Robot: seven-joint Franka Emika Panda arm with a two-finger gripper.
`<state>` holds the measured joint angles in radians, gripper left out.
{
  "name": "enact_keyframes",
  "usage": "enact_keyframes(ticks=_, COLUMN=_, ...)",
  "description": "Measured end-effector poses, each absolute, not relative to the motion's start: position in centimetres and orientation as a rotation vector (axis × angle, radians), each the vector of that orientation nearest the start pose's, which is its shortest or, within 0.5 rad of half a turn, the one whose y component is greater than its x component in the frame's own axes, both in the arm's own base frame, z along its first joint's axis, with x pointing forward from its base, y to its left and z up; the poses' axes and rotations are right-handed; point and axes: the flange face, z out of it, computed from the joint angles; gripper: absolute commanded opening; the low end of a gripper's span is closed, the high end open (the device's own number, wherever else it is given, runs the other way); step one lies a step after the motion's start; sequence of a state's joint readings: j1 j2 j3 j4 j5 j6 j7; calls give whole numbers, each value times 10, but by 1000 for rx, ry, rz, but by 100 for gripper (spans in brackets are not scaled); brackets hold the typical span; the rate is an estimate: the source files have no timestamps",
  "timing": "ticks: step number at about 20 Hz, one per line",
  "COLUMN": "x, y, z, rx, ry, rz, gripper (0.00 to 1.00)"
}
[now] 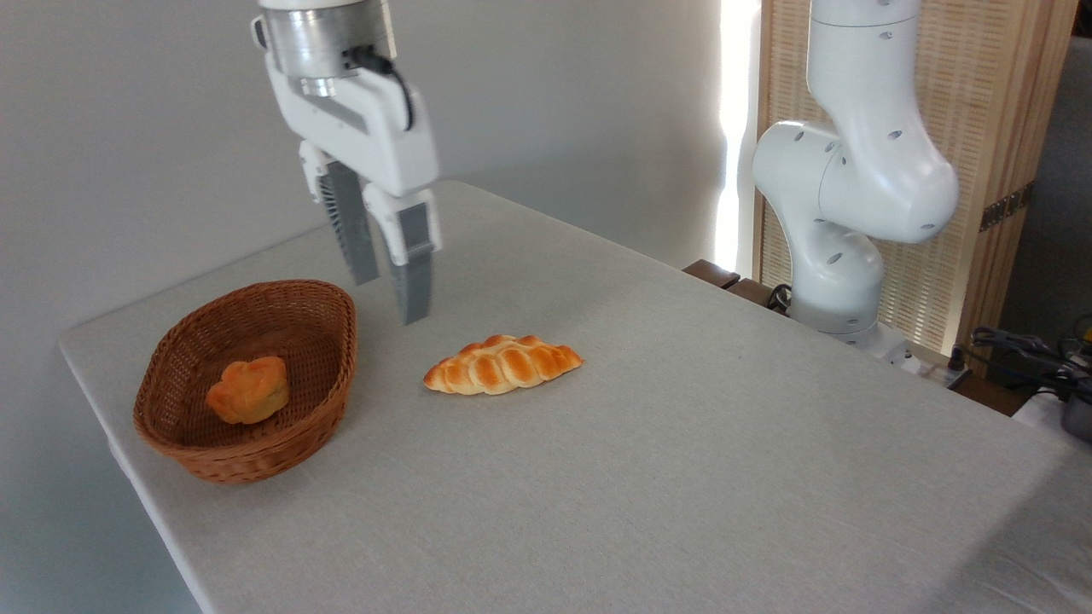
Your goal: Put bread into the basket
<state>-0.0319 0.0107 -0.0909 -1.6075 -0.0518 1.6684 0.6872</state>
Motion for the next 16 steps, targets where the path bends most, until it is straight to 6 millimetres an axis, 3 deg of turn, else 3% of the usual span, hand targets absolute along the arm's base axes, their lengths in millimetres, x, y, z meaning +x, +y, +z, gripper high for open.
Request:
enact_keyframes(ticks=3, x=553, y=-50, z=617, rx=-2949, ry=1217, rz=-59, gripper=100)
enact_keyframes(ticks=16, x=550, y=-48, z=613, rx=-2961, ry=1218, rz=-5, gripper=100)
